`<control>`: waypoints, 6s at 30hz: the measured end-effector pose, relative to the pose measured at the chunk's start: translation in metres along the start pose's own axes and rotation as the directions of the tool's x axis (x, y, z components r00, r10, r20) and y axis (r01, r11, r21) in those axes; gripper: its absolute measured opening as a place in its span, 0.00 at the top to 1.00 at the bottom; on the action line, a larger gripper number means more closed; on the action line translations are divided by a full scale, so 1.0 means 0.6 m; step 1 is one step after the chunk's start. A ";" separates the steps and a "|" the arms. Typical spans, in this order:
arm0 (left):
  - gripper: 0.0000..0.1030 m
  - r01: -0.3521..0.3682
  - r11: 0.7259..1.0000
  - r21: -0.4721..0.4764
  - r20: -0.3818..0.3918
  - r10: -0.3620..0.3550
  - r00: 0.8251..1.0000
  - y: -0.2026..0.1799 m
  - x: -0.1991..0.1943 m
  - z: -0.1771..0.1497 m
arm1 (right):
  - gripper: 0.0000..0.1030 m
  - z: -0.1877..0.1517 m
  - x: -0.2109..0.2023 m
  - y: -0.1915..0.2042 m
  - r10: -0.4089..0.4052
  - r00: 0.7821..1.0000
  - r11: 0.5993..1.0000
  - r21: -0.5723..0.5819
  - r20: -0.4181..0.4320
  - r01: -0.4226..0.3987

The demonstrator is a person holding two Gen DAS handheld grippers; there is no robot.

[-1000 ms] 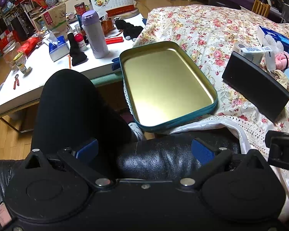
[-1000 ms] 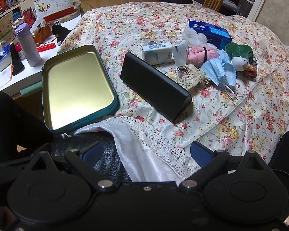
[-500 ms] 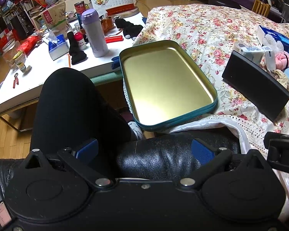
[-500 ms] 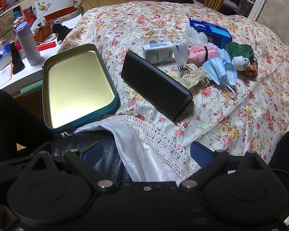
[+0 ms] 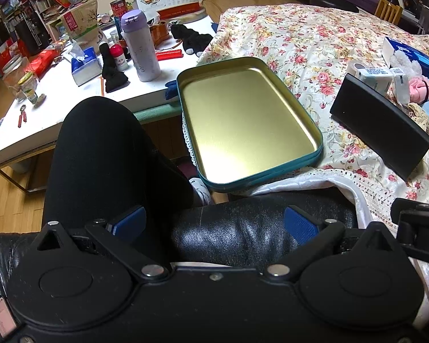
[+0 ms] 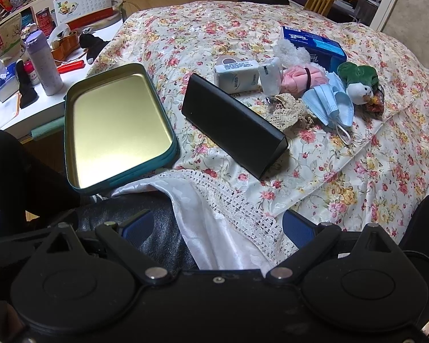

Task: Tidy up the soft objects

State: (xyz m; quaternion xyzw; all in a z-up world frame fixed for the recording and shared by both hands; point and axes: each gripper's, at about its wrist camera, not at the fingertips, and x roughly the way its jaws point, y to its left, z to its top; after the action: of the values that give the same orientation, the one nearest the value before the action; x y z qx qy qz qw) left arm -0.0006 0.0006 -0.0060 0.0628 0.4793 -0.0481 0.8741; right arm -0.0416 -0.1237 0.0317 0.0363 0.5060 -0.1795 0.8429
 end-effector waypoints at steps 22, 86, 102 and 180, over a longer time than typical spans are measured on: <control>0.04 0.087 0.996 0.023 -0.064 -0.086 0.994 -0.007 0.007 0.010 | 0.07 0.006 -0.001 -0.017 -0.011 1.000 1.000 0.024 -0.004 0.011; 0.10 0.327 0.879 0.346 -0.240 -0.254 0.937 -0.371 0.283 0.401 | 0.57 0.304 0.320 -0.459 -0.113 0.979 0.875 0.449 -0.172 0.180; 0.53 0.453 0.857 0.247 -0.305 -0.375 0.875 -0.376 0.310 0.415 | 0.66 0.307 0.258 -0.468 -0.145 0.987 0.868 0.470 -0.065 0.159; 0.33 0.077 0.996 0.049 -0.150 -0.069 0.986 0.035 0.320 0.316 | 0.62 0.242 0.210 0.148 0.078 0.983 0.996 -0.027 -0.166 -0.084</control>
State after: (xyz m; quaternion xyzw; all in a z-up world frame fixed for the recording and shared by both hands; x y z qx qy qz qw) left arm 0.2627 -0.0130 -0.0657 0.0723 0.5432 -0.0883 0.8318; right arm 0.1638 -0.1096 -0.0173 0.0574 0.5751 -0.1329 0.8052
